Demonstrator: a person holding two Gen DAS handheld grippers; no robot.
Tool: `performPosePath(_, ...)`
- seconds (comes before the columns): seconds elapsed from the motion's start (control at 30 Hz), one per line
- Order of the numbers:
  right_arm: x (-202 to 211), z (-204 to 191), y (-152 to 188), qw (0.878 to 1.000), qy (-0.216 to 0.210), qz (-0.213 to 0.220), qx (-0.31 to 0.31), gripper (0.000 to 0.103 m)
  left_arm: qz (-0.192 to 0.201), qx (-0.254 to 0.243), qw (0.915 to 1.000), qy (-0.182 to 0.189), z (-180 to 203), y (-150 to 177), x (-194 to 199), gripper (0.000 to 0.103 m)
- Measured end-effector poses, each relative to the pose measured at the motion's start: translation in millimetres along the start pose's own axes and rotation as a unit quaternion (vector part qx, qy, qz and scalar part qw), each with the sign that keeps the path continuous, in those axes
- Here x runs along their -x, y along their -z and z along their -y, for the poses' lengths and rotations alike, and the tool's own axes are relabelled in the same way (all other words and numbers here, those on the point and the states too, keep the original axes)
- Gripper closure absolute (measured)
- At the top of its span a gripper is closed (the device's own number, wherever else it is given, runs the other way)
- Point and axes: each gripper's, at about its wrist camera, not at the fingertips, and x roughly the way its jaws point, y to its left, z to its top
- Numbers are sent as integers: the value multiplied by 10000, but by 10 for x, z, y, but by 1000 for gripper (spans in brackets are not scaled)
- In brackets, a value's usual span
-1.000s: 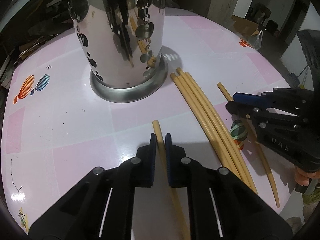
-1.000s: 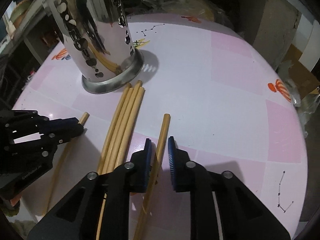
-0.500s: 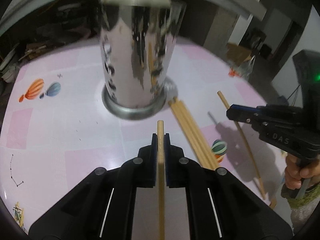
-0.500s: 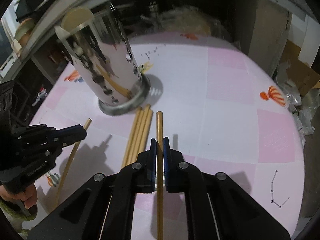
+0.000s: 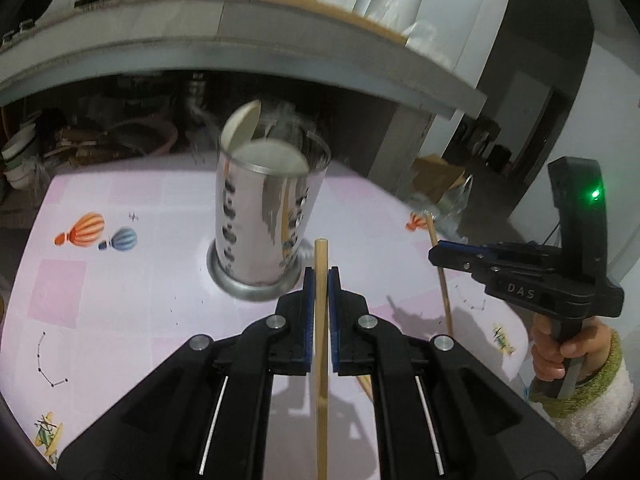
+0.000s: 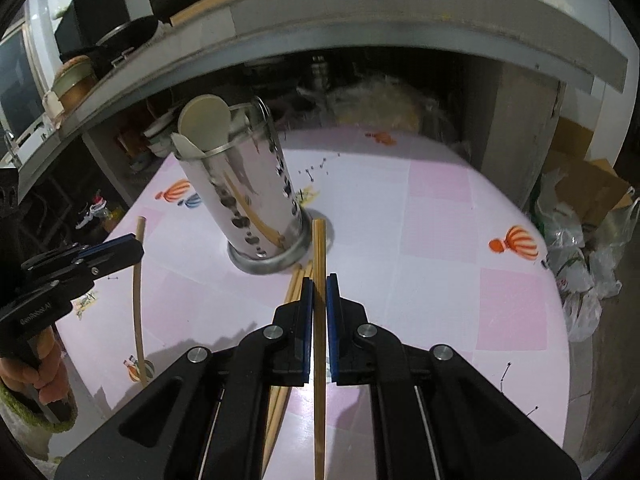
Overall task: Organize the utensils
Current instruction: 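Lift the chopstick upright with the left tool while the right tool lifts its chopstick, then lower both held chopsticks into the steel holder with both tools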
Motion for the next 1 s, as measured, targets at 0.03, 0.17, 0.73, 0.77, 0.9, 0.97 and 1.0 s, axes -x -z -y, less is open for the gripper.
performPosePath(0.03, 37, -14, -13, 10000, 3, 39, 18, 96, 66, -6, 10000, 22, 11, 4, 57, 97)
performPosePath(0.17, 172, -69, -61, 9998, 15, 205, 87, 96, 310, -29, 9995, 82, 31, -27, 221, 97)
performPosePath(0.73, 587, -289, -347, 9960, 115, 751, 467, 96, 935, -171, 9953, 208, 117, -303, 626, 98)
performPosePath(0.77, 623, -305, -385, 9954, 118, 803, 506, 96, 962, -202, 9949, 216, 138, -334, 649, 98)
performPosePath(0.9, 733, -359, -534, 9934, 72, 957, 623, 96, 1056, -259, 9937, 264, 184, -461, 733, 97)
performPosePath(0.97, 817, -391, -632, 9918, 48, 1065, 699, 96, 1123, -285, 9928, 295, 209, -557, 795, 97)
performPosePath(1.0, 850, -408, -671, 9910, 44, 1116, 736, 96, 1177, -308, 9921, 302, 221, -607, 835, 98)
